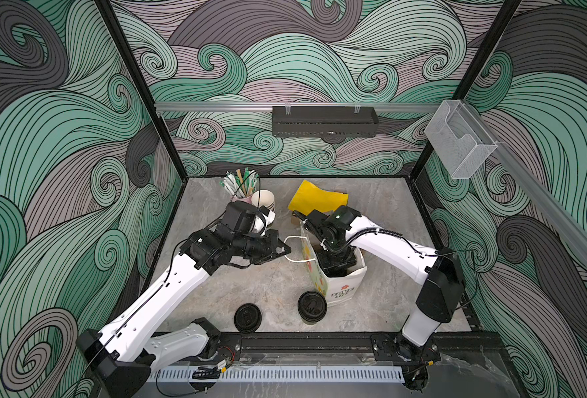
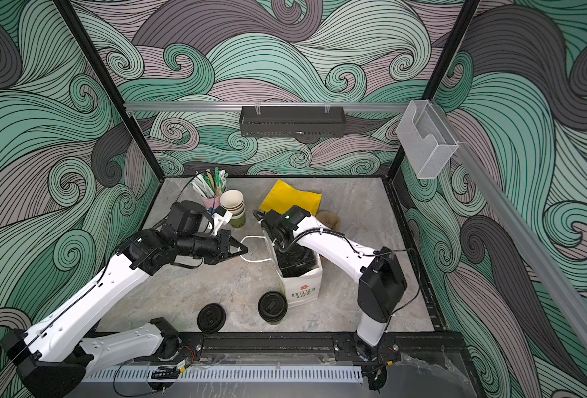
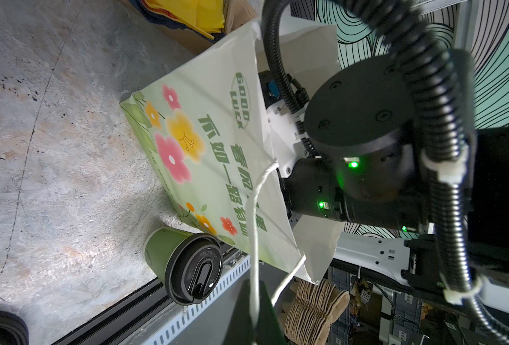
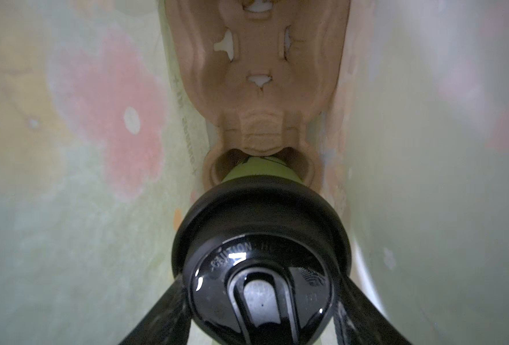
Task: Pack a coffee takeout order
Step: Move the takeout bag to the center of the table.
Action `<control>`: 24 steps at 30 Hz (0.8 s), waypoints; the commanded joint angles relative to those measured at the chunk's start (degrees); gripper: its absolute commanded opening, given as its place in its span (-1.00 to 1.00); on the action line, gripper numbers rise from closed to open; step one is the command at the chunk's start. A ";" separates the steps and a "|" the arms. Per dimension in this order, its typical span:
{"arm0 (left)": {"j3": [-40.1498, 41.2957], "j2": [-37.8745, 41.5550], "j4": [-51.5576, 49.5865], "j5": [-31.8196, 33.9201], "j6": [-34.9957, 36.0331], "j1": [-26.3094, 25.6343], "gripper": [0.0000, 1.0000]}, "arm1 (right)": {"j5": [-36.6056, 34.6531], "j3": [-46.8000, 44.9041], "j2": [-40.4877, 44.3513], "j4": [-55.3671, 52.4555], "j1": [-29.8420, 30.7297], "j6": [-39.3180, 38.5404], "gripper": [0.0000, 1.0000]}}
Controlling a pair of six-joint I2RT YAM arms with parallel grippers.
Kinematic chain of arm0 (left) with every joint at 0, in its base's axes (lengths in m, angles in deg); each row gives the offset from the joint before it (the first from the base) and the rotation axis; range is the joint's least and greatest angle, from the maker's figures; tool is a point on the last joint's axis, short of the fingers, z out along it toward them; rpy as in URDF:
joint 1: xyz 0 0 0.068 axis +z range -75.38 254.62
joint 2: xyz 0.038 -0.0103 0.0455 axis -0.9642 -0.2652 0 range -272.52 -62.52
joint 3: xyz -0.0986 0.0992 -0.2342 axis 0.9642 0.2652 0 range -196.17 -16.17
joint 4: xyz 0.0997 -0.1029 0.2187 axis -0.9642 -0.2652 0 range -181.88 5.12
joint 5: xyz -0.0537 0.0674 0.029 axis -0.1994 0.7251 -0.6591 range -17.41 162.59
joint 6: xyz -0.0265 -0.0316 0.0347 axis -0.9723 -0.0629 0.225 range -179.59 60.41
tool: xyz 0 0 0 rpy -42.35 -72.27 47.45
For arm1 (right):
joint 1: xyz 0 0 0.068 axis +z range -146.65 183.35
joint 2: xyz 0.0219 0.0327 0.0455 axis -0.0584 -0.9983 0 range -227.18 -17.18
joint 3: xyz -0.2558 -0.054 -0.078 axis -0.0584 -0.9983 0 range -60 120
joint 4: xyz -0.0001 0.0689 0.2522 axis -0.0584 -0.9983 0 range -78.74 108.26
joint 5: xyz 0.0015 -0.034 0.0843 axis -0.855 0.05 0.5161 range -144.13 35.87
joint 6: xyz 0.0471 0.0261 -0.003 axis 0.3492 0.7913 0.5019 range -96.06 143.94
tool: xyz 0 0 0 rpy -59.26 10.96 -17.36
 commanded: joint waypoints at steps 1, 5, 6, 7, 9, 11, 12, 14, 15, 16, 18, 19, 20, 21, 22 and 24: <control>-1.81 0.09 -1.50 0.33 1.01 0.18 -1.00 | 0.40 -3.00 -1.05 1.93 0.13 1.32 0.29; -1.86 0.03 -1.50 0.33 1.01 0.16 -1.00 | 0.81 -4.41 -1.13 2.58 0.22 1.38 0.28; -1.87 0.10 -1.45 0.41 1.01 0.16 -1.00 | 0.94 -4.70 -1.10 2.82 0.22 1.40 0.28; -1.86 0.06 -1.41 0.44 1.01 0.12 -1.00 | 1.06 -5.13 -1.13 3.00 0.22 1.38 0.28; -1.95 0.10 -1.46 0.44 1.01 0.14 -1.00 | 1.20 -5.64 -1.30 3.34 0.31 1.54 0.28; -2.00 0.09 -1.45 0.49 1.01 0.13 -1.00 | 1.28 -6.28 -1.38 3.72 0.38 1.46 0.27; -2.04 -0.02 -1.42 0.54 1.01 0.17 -1.00 | 1.29 -6.55 -1.50 3.84 0.40 1.53 0.27; -2.08 0.09 -1.44 0.51 1.01 0.15 -1.00 | 1.46 -7.26 -1.55 4.37 0.40 1.46 0.27; -2.11 0.09 -1.45 0.51 1.00 0.16 -1.00 | 1.53 -7.52 -1.63 4.47 0.47 1.48 0.27; -2.13 0.10 -1.45 0.51 1.00 0.13 -1.00 | 1.54 -7.88 -1.68 4.63 0.49 1.49 0.27; -2.17 0.07 -1.49 0.58 1.01 0.19 -1.00 | 1.63 -8.44 -1.81 4.88 0.49 1.47 0.27; -2.22 0.10 -1.49 0.59 1.01 0.19 -1.00 | 1.66 -8.81 -1.87 5.07 0.57 1.46 0.26; -2.22 0.09 -1.52 0.61 1.01 0.18 -1.00 | 1.80 -9.12 -1.87 5.37 0.57 1.47 0.26; -2.22 0.10 -1.50 0.60 1.01 0.14 -1.00 | 1.82 -9.42 -1.99 5.51 0.58 1.47 0.26; -2.22 0.03 -1.50 0.68 1.04 0.19 -1.00 | 1.82 -9.71 -1.97 5.75 0.60 1.51 0.26; -2.25 0.03 -1.54 0.69 0.99 0.16 -1.00 | 2.06 -10.15 -2.19 6.12 0.65 1.64 0.26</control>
